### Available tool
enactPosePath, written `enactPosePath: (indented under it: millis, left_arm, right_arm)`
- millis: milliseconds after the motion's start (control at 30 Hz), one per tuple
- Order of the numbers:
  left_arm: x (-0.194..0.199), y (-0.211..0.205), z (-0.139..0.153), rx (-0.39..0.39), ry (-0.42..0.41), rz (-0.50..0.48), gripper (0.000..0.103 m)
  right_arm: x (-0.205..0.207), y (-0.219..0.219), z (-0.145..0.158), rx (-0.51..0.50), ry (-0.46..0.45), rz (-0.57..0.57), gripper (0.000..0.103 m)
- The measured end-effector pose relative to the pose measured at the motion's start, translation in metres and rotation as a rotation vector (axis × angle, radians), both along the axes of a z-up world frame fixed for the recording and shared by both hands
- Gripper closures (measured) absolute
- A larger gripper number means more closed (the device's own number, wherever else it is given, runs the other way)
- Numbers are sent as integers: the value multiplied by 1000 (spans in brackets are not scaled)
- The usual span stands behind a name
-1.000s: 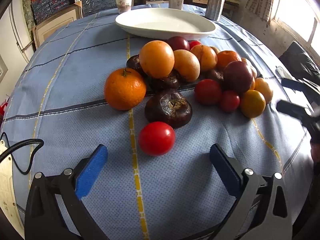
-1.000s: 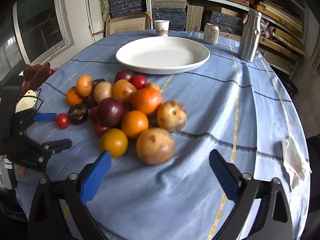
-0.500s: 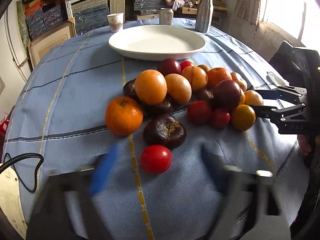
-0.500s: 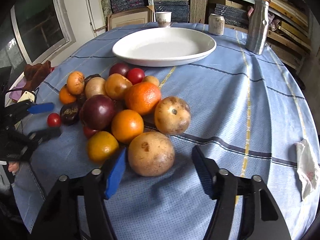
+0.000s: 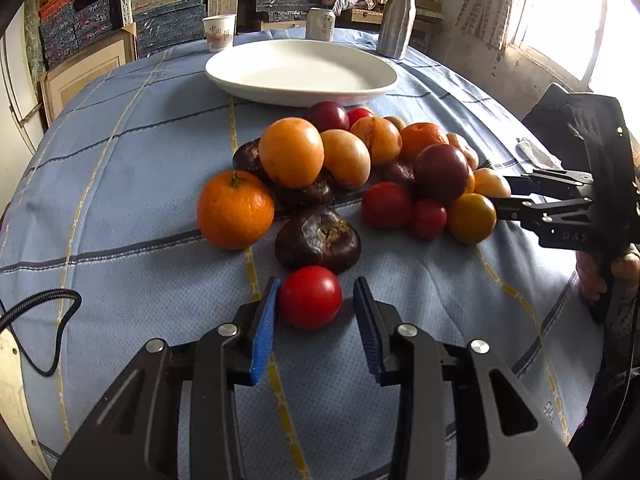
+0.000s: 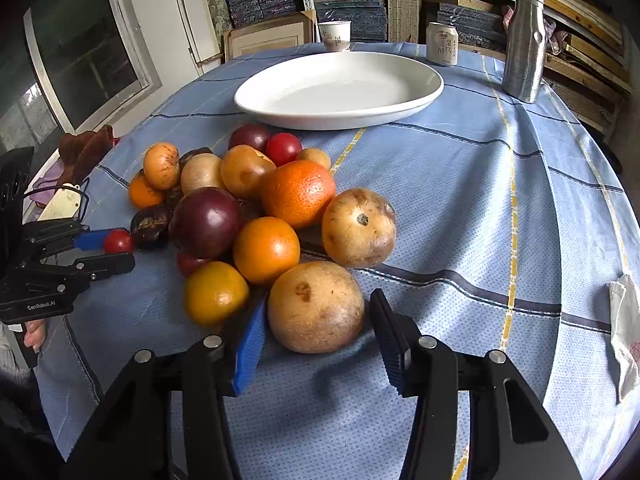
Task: Organize fruits
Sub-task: 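Grasp the red tomato with the left tool while the right tool grasps a brown pear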
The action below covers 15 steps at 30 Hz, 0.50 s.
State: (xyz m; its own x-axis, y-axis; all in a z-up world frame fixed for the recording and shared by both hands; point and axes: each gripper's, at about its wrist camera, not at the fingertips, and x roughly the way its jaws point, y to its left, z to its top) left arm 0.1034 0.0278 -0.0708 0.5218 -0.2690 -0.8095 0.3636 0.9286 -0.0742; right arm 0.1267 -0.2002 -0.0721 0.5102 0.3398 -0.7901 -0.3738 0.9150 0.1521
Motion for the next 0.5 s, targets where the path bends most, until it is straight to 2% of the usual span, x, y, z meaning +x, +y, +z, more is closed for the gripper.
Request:
enactPosePath:
  millis: [100, 167, 500]
  left_arm:
    - [-1, 1, -1, -7, 3, -1, 67]
    - [-2, 3, -1, -16, 4, 2, 74]
    - [-14, 7, 7, -68, -16, 3, 75]
  right_arm:
    - [-1, 0, 0, 8, 1, 4, 54]
    - [0, 0, 0, 19, 4, 10, 56]
    - [0, -7, 1, 52, 5, -7, 58]
